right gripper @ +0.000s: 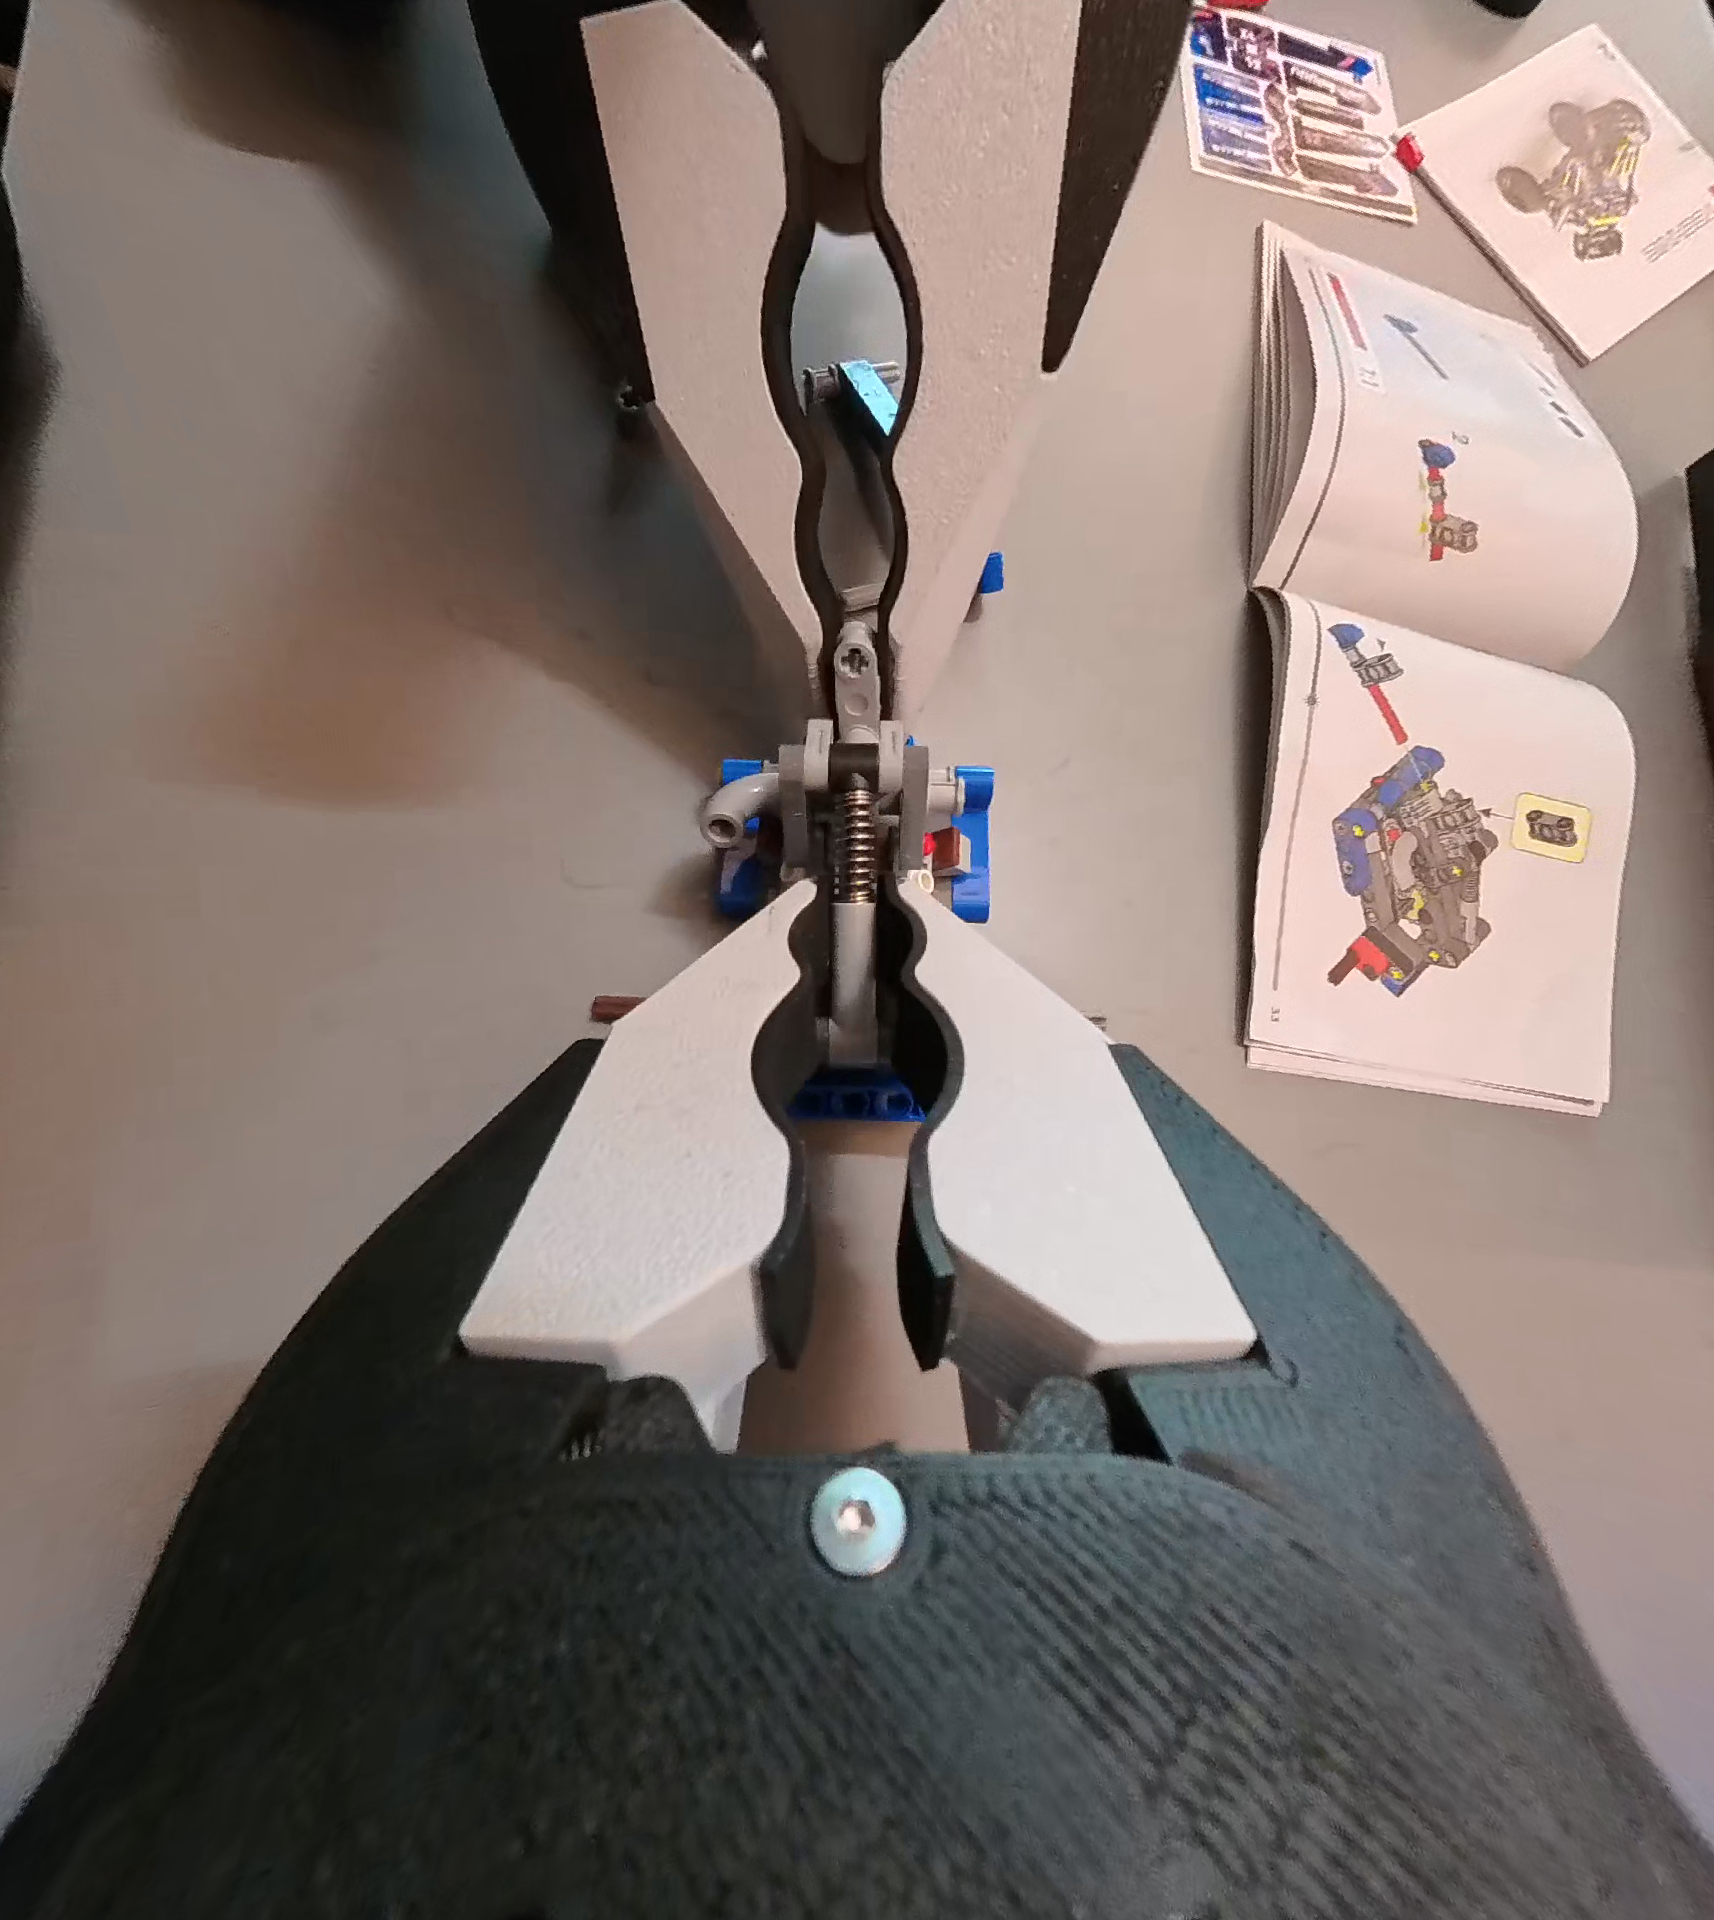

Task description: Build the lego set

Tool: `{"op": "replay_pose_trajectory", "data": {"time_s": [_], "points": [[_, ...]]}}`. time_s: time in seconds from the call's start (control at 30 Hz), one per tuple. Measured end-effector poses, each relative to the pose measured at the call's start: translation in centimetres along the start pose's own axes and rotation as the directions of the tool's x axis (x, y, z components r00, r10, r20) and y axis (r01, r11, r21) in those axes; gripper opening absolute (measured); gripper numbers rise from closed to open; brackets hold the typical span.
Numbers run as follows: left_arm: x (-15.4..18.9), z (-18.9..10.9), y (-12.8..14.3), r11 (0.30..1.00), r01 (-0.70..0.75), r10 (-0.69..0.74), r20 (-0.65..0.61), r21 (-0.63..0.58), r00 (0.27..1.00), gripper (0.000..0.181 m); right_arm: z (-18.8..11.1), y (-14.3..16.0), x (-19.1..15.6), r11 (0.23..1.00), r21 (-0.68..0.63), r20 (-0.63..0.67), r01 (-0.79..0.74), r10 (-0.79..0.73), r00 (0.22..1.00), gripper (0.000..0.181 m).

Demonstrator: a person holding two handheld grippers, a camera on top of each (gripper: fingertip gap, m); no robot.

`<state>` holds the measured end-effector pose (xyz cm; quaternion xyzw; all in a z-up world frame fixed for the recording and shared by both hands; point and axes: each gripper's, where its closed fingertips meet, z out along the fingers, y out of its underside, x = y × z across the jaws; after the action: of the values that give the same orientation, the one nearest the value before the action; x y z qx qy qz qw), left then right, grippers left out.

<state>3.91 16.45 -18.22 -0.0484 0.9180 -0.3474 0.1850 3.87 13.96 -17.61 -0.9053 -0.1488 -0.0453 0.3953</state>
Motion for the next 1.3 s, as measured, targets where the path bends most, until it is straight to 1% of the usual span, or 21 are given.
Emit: {"op": "replay_pose_trajectory", "data": {"time_s": [0.07,0.1,0.17,0.2,0.33,0.43,0.47,0.57,0.63,0.7,0.77,0.83,0.9,0.93,0.97,1.03,1.1,1.17,1.23,1.3], "points": [[-0.7,-0.3,2.7,0.990,-0.030,0.034,0.029,-0.138,0.999,0.004,-0.5,0.6,0.5,0.999,-0.033,-0.025,-0.002,0.001,1.000,0.006],[-0.7,-0.5,3.3,0.988,-0.028,0.032,0.022,-0.153,0.999,0.004,-0.9,1.2,1.0,0.998,-0.055,-0.050,-0.009,0.006,0.999,0.006],[-0.3,-0.6,2.2,0.999,0.026,-0.027,-0.011,-0.041,1.000,0.004,-1.2,1.5,1.2,0.998,-0.040,-0.041,-0.038,0.036,0.999,0.006],[-0.4,-0.7,2.0,0.999,0.040,-0.041,-0.011,-0.024,0.999,0.004,-1.1,1.4,1.2,0.999,-0.024,-0.032,-0.042,0.041,0.999,0.006],[-0.9,-1.5,2.3,0.998,0.061,-0.060,0.020,-0.017,0.998,0.004,-0.8,0.8,1.0,0.999,-0.003,-0.023,-0.043,0.042,0.999,0.006],[-1.3,-3.3,3.0,0.995,0.098,-0.097,0.076,-0.007,0.992,0.004,-1.4,-0.2,1.0,0.997,0.052,-0.013,-0.060,0.061,0.998,0.027],[-1.4,-4.1,3.3,0.994,0.113,-0.112,0.103,-0.006,0.988,0.004,-2.0,-0.6,1.1,0.995,0.078,-0.006,-0.066,0.066,0.998,0.030],[-2.0,-7.5,5.2,0.984,0.177,-0.172,0.204,-0.007,0.964,0.004,-4.2,-1.9,1.4,0.986,0.144,0.003,-0.078,0.079,0.997,0.035],[-2.9,-10.7,7.3,0.967,0.255,-0.241,0.290,-0.008,0.926,0.004,-5.7,-2.8,1.9,0.983,0.171,-0.007,-0.069,0.071,0.997,0.034],[-3.8,-14.7,10.1,0.937,0.350,-0.322,0.386,-0.003,0.864,0.004,-6.8,-4.0,3.1,0.981,0.191,-0.055,-0.044,0.055,0.997,0.032],[-4.8,-19.3,13.2,0.888,0.459,-0.404,0.496,0.013,0.768,0.004,-6.4,-5.6,4.4,0.983,0.182,-0.089,-0.010,0.027,0.996,0.027],[-5.3,-23.9,16.2,0.824,0.563,-0.483,0.594,0.061,0.643,0.005,-4.4,-7.3,5.0,0.992,0.121,-0.065,0.036,-0.029,0.997,0.024],[-5.4,-27.8,18.8,0.753,0.642,-0.554,0.666,0.146,0.499,0.004,-1.7,-9.7,5.4,0.994,0.055,-0.024,0.096,-0.095,0.995,0.020],[-5.3,-29.4,19.9,0.714,0.672,-0.590,0.687,0.198,0.425,0.004,-0.4,-11.1,5.7,0.991,0.034,-0.003,0.130,-0.130,0.991,0.020],[-5.0,-30.4,20.9,0.679,0.695,-0.621,0.690,0.236,0.372,0.004,1.0,-12.6,5.9,0.986,0.020,0.024,0.163,-0.164,0.986,0.020],[-4.4,-31.5,22.5,0.629,0.730,-0.654,0.690,0.267,0.311,0.004,4.0,-15.6,6.5,0.972,0.011,0.073,0.233,-0.233,0.970,0.018],[-3.7,-31.7,23.6,0.597,0.747,-0.689,0.664,0.291,0.292,0.004,7.1,-18.4,6.8,0.957,0.026,0.151,0.288,-0.288,0.946,0.018],[-3.0,-31.8,24.5,0.566,0.765,-0.720,0.635,0.307,0.278,0.004,10.3,-20.6,7.1,0.954,0.023,0.221,0.299,-0.297,0.929,0.018],[-2.5,-32.5,25.5,0.528,0.782,-0.743,0.626,0.330,0.238,0.004,13.7,-22.8,7.2,0.958,0.029,0.258,0.284,-0.282,0.924,0.017],[-2.1,-32.9,26.3,0.495,0.791,-0.767,0.608,0.360,0.204,0.004,16.9,-24.6,6.5,0.947,0.048,0.294,0.319,-0.318,0.901,0.017]]}}
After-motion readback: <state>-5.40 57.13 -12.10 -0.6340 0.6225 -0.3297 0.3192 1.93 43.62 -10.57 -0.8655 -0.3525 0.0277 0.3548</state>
